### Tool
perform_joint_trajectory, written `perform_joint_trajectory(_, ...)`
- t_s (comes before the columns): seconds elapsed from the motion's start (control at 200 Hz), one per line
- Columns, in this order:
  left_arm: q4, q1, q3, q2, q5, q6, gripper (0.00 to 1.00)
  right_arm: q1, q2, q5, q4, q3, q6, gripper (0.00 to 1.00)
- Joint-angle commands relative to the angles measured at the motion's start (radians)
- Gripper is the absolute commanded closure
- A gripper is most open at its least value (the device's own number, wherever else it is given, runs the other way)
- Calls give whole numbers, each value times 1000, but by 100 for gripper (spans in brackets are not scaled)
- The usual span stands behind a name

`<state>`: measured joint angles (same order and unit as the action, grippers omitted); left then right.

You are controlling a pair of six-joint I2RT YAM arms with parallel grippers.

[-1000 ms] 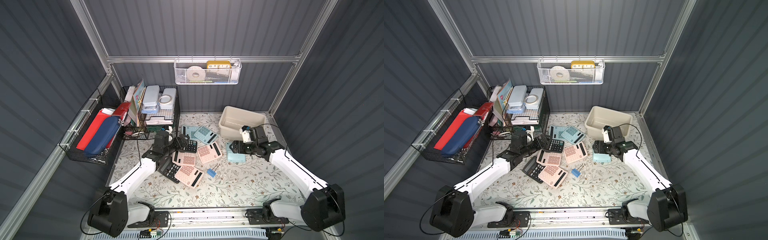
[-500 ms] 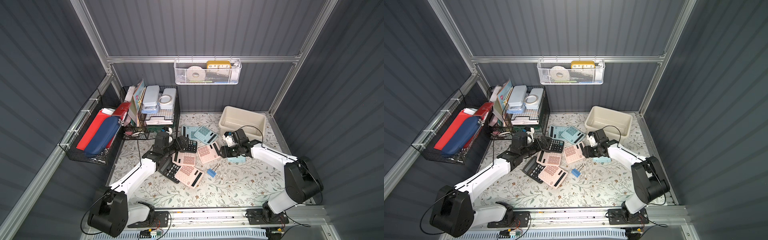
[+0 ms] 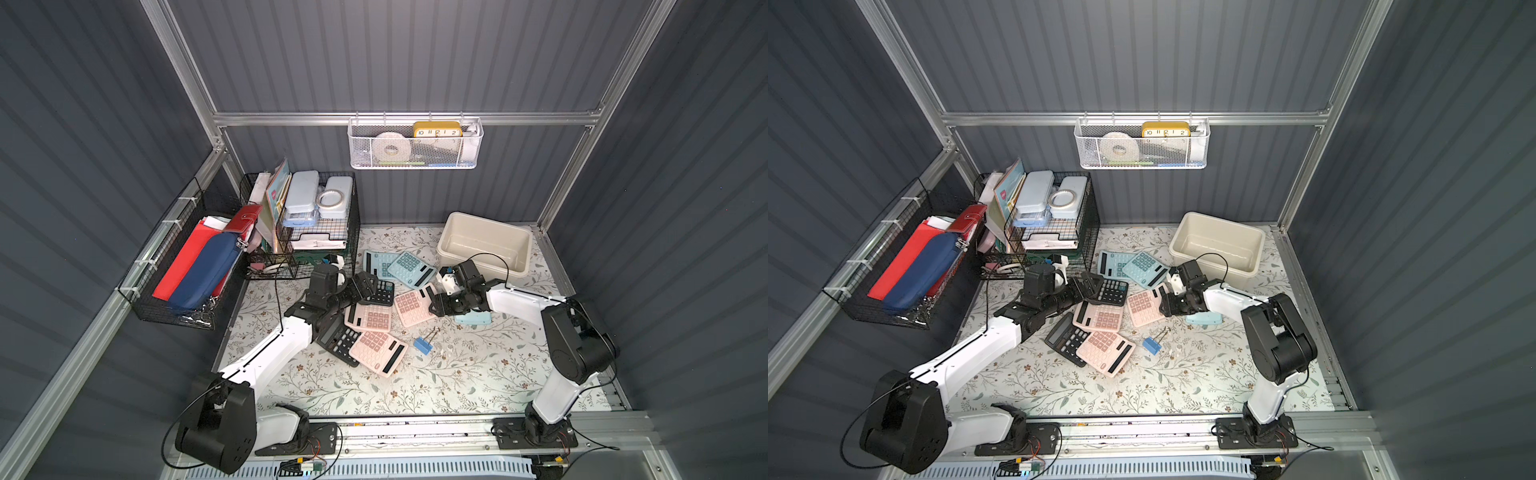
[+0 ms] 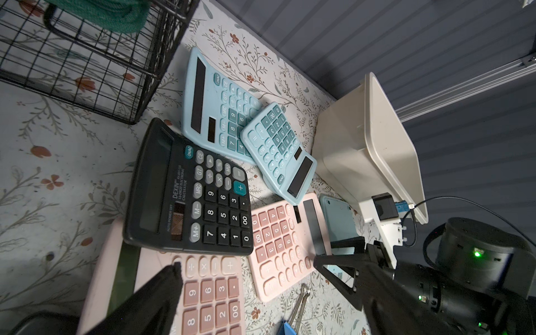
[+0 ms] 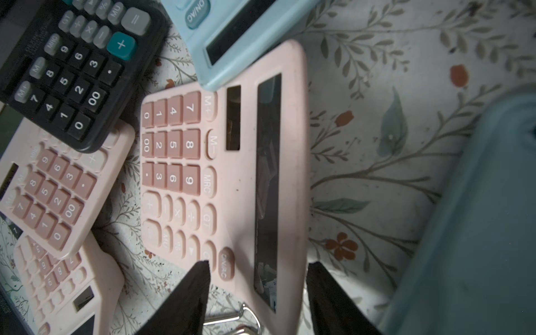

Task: Put the calculator in the storage box
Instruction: Pick up the calculator at the center of the board.

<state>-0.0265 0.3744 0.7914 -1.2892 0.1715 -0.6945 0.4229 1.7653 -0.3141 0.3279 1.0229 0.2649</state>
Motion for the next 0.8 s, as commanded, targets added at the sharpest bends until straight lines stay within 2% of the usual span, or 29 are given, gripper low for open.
perform_joint_trajectory(0.0, -7, 3, 3, -6, 2, 14, 1, 10, 9, -46, -80, 16, 11, 45)
perform_joint_trajectory(0.1, -6, 3, 3, -1, 2, 13, 1, 11, 6, -89, -113, 9, 20, 52)
perform_joint_trajectory(0.46, 18, 3, 18, 11, -8, 13, 1, 11, -100, -156, -137, -28, 48, 87)
perform_joint_trajectory(0.67, 26, 3, 17, 37, -25, 13, 1, 11, -221, -150, -100, -24, 68, 100)
perform_joint_trajectory(0.795, 29, 3, 13, 55, -34, 12, 1, 7, -293, -98, -57, 0, 88, 100)
